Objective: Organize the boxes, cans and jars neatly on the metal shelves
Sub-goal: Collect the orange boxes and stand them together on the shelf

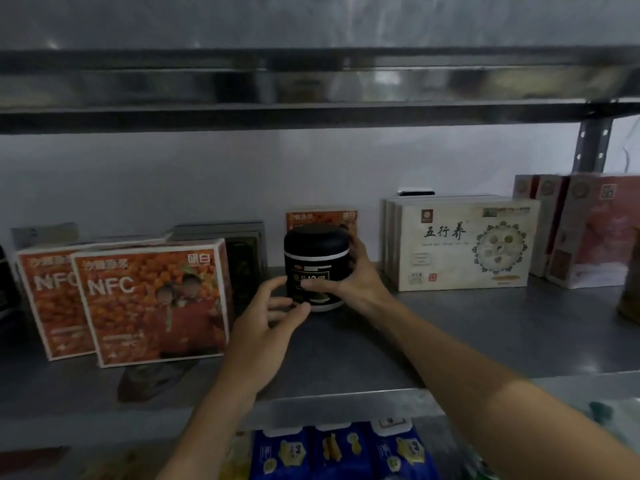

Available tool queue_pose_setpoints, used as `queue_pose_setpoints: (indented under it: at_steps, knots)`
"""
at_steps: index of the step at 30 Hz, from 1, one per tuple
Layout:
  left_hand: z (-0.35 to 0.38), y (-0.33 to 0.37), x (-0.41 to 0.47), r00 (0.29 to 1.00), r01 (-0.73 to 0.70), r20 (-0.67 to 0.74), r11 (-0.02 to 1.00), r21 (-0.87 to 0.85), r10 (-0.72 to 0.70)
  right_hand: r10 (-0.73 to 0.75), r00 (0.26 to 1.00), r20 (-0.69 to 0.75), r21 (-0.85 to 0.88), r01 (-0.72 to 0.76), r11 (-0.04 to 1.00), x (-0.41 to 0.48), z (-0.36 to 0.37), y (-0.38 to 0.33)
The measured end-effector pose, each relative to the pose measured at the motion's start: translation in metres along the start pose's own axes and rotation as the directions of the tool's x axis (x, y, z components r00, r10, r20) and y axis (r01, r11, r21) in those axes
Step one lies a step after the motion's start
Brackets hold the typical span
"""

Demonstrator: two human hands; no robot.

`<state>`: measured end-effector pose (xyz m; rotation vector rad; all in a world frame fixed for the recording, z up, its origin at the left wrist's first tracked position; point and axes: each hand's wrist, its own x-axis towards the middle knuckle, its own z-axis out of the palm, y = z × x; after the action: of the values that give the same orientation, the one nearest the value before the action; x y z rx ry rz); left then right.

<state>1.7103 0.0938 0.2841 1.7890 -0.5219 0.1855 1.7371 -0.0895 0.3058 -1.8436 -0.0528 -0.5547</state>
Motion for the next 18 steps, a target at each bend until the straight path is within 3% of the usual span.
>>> queue_pose_setpoints:
  at_steps: [18]
  knots:
    - [0.002, -0.004, 0.004, 0.992, 0.120, -0.059, 0.986, 0.112, -0.114, -0.084, 0.989, -0.118, 0.015, 0.086, 0.996, -0.014, -0.010, 0.009]
